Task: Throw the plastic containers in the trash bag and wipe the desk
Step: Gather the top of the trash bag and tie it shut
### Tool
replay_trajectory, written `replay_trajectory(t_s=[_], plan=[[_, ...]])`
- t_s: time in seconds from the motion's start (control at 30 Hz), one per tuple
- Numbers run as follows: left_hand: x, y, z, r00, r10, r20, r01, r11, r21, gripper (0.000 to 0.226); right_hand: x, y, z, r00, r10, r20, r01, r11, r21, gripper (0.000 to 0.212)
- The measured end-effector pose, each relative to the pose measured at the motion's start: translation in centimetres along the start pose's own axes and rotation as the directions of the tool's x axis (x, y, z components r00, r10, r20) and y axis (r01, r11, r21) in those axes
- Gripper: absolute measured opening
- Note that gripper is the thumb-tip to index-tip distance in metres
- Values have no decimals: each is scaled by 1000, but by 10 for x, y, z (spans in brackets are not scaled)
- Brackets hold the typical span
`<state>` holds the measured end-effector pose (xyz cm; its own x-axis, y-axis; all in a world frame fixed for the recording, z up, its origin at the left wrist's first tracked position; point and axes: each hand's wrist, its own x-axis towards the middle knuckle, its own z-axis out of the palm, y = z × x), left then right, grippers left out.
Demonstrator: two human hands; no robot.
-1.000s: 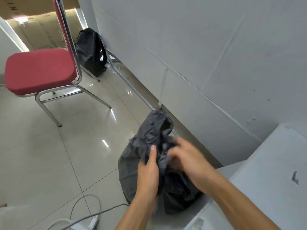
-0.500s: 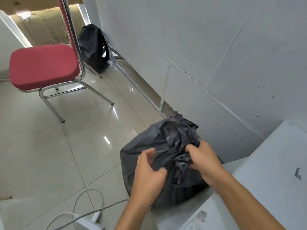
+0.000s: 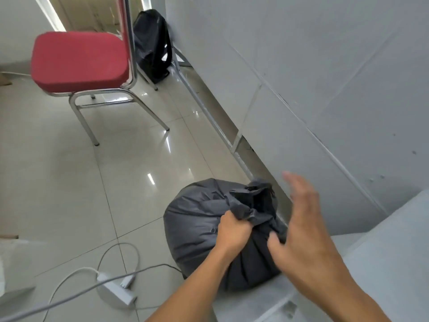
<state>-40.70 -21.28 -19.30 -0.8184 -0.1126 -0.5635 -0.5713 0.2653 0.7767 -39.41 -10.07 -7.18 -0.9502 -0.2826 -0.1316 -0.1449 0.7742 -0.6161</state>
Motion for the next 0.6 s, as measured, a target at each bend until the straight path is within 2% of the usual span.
replay_trajectory(t_s=[0.03,0.07,0.1,0.13,0.17,0.2,0.23,0.27,0.3,0.33,0.37,0.43,0.47,0.5,0.53,0.57,0.6], plan=[[6,-1,-4,1000,9,12,-9,1000,-8,22,1,3,5,977,-144,155,173,964,-200,116],[8,2,-8,997,32,64,-29,998,-56,29,3,6,10,921,-168,351,295,889,-350,125],[8,2,-19,988,42,151,-26,994,-105,32,8,14,14,858,-112,502,370,813,-451,130],[5,6,-25,967,17,256,3,997,-76,30,16,19,18,808,-72,585,430,751,-501,131],[2,7,-24,960,-2,280,15,999,-45,26,26,26,21,778,-77,623,485,704,-519,130],[7,-12,-36,949,46,312,-31,998,-51,24,37,31,23,762,-119,637,538,665,-518,128],[4,-9,-14,929,101,356,-100,995,-21,25,49,38,25,748,-173,640,582,635,-508,126],[13,-4,-3,920,18,391,-13,1000,-16,27,59,44,28,742,-203,639,607,609,-511,124],[25,-5,0,953,-40,301,29,999,41,37,68,48,33,748,-214,628,610,592,-526,119],[25,-9,-7,948,-47,316,49,999,0,37,75,54,40,770,-202,606,593,578,-560,112],[10,-17,-20,941,-57,333,39,998,59,25,79,58,46,791,-184,584,570,569,-593,100],[14,-11,-33,924,-153,350,235,951,-204,46,81,57,50,830,-42,556,496,514,-701,60],[14,-15,-33,952,-119,282,192,950,-246,54,83,57,50,836,61,545,455,478,-751,40],[8,-28,-30,990,-32,137,54,985,-166,57,85,57,48,830,175,530,397,483,-780,27],[0,-32,-20,996,92,9,-91,995,-33,62,87,60,46,809,297,507,312,514,-799,25],[-14,-35,-15,967,246,-61,-237,963,131,74,92,62,44,769,422,480,194,561,-805,27],[-22,-41,-6,945,326,-24,-310,916,254,89,94,60,41,717,526,458,48,619,-784,29]])
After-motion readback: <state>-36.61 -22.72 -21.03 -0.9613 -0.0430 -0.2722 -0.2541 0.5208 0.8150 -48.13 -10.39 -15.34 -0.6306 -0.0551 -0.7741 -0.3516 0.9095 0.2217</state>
